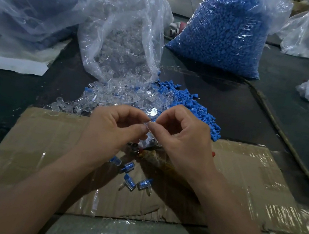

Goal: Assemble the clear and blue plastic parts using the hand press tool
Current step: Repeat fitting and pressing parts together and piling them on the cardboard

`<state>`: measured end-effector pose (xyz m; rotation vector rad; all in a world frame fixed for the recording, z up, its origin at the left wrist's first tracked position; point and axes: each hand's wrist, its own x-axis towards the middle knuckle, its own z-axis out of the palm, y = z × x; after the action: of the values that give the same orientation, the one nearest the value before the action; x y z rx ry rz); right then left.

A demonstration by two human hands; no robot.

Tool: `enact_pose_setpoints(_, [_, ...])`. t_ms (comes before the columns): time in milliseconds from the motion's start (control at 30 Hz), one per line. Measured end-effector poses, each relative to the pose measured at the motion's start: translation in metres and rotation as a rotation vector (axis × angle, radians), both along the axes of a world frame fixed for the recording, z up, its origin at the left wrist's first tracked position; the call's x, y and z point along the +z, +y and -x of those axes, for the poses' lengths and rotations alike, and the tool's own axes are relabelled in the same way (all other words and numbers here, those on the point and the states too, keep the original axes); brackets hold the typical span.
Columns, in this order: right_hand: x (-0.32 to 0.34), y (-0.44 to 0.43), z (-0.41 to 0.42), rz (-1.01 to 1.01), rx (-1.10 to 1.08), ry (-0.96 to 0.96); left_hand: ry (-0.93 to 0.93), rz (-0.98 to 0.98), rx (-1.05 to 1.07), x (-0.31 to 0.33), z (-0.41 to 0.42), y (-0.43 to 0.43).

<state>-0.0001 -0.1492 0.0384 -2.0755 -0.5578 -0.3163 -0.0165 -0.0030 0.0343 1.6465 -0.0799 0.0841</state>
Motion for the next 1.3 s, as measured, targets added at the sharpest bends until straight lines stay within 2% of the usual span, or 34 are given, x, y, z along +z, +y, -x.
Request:
enact_pose_setpoints(167, [0.001,-0.003,-0.001,-0.067,0.101,0.082,0.037,0.133,-0.034,-0.001,-0.002,0.004])
enact_pose_setpoints(500, [-0.006,0.001,-0.001,-0.076,0.102,0.017,0.134,0.242,-0.042,-0.001,-0.004,0.007])
enact_pose_setpoints(700, [-0.009,-0.002,-0.004,-0.096,0.085,-0.070,0.208,0.381,-0.108,-0.001,-0.006,0.008])
enact_pose_setpoints(1033, [-0.010,-0.006,-0.006,0.059,0.094,-0.262,0.224,0.377,-0.133,-0.004,-0.008,0.010])
enact_pose_setpoints(1300, [-0.009,-0.008,-0.006,0.117,0.074,-0.301,0.233,0.388,-0.155,-0.008,-0.010,0.011])
